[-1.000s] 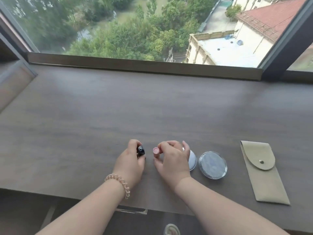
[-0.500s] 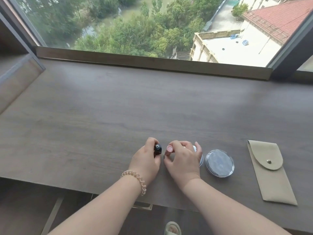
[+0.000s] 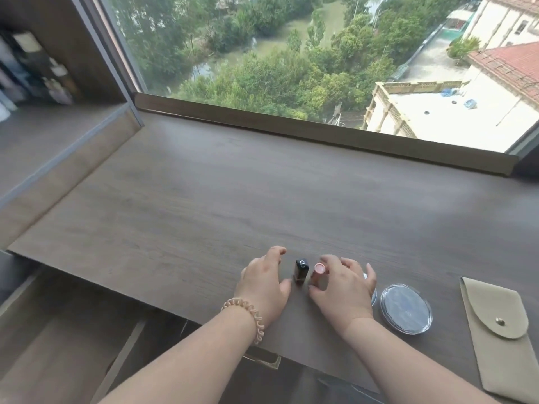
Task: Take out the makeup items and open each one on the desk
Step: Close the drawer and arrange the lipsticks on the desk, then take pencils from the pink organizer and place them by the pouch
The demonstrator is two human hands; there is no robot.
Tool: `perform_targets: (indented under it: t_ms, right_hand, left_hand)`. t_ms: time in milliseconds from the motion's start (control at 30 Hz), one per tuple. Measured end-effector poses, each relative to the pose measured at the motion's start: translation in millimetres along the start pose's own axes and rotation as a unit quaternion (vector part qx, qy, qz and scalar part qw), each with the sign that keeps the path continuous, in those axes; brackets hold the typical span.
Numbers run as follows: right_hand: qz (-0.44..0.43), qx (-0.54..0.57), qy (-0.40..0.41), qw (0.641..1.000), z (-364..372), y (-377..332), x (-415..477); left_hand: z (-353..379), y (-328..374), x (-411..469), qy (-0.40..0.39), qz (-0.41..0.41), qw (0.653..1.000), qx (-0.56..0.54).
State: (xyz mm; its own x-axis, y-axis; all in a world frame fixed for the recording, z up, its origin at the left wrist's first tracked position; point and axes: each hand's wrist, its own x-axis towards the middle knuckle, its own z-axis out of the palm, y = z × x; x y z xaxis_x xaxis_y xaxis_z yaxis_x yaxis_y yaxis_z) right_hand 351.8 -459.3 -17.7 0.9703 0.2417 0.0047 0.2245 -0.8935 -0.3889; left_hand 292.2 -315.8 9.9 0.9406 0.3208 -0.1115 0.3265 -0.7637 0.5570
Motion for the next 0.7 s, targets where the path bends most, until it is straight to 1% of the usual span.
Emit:
perform_targets:
  t_ms: [33,100,167,267,333,500,700]
  right_hand:
    - [-0.001,0.012,-0.002,1.0,-5.5,-0.9,-0.9]
    - [-0.031,0.043,-0.008,0.999,-18.8,-9.3,-2.7]
    - [-0.088,0.076,-0.001,0.993,-31.6,-21.0,-3.4]
    - [-0.188,0.119,0.062,0.973,-46.3,-59.0,-1.8]
    - [-0.23,0.137,0.085,0.96,-51.5,-94.1,-0.2]
    - [-0.325,0.153,0.056,0.931,-44.4,-200.6,-11.7]
    - [-0.418,0.148,0.014,0.896,-15.5,-315.6,-36.0]
  left_hand:
    - [-6.4,-4.4,-4.4,0.013,-0.003,1.0,0.001]
    - [-24.4,-14.5,-14.0,0.042,-0.01,0.999,0.002]
    - [-45.7,-25.1,-24.0,0.073,-0.019,0.997,0.003]
    - [-85.1,-44.5,-45.3,0.136,-0.043,0.99,-0.002]
    - [-110.9,-57.5,-61.2,0.17,-0.063,0.983,-0.008]
    - [-171.1,-100.1,-111.3,0.259,-0.132,0.957,-0.004]
    - [-231.7,-155.9,-138.8,0.318,-0.172,0.932,0.029]
